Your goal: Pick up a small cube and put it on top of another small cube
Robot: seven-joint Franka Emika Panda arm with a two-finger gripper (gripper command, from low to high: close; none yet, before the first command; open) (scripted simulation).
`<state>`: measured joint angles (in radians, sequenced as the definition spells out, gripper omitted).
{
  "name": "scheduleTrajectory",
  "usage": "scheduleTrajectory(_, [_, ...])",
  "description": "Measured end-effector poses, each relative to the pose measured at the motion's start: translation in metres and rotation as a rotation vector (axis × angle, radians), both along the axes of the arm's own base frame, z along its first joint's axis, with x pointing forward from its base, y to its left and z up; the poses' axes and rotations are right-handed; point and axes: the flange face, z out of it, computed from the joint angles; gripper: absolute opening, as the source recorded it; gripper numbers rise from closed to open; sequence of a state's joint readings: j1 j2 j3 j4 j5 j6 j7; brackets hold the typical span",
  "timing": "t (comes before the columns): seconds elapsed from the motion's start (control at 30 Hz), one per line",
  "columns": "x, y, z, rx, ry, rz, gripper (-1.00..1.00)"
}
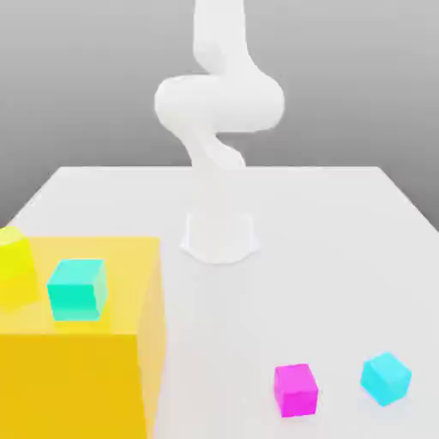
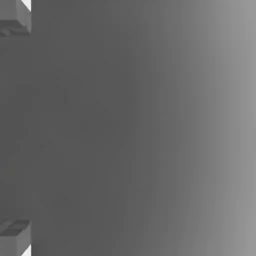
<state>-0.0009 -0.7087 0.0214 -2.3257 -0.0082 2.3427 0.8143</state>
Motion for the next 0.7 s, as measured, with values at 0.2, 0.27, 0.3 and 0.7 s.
scheduleTrajectory(0.2, [0.064,0.026,-0.113,-0.027,0.181,0.020,0.00])
scheduleTrajectory(0.27, [0.077,0.034,-0.152,-0.034,0.239,0.029,0.00])
scheduleTrajectory(0.3, [0.083,0.038,-0.172,-0.038,0.269,0.034,0.00])
scheduleTrajectory(0.7, [0.076,0.088,-0.410,-0.054,0.618,0.118,0.00])
